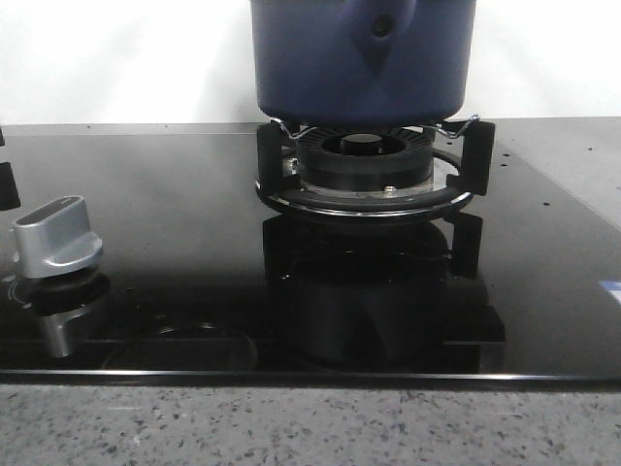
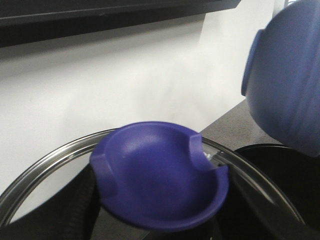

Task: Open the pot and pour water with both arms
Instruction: 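Lower the bowl back onto the counter and open the right gripper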

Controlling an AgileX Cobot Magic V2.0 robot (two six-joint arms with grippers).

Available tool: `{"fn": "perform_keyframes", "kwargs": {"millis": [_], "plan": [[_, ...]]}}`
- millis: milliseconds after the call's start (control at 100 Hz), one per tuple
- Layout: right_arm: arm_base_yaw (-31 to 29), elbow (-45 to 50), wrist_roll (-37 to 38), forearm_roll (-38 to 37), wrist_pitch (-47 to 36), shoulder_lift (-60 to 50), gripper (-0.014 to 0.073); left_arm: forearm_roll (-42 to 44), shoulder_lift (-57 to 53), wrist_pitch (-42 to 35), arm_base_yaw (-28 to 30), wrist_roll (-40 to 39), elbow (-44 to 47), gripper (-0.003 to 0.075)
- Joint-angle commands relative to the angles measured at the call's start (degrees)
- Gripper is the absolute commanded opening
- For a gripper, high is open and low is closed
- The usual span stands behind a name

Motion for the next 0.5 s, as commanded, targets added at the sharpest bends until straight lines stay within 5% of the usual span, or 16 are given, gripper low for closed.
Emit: {"fn": "perform_keyframes", "kwargs": {"millis": [0, 330, 490], "plan": [[-0.1, -4.0, -0.1, 1.0, 2.3, -4.0, -0.0066, -6.1, -3.2, 1.8, -0.7, -0.6, -1.9, 0.0274], [-9.3, -24.2, 0.3, 10.4, 65.6, -7.4, -0.0066, -8.9, -3.2, 0.9, -8.4, 0.1, -1.9, 0.0274], [-19.5, -28.1, 3.1, 11.5, 85.8, -7.3, -0.0066, -9.5, -3.2, 0.8, -11.6, 0.1, -1.9, 0.0274]]}}
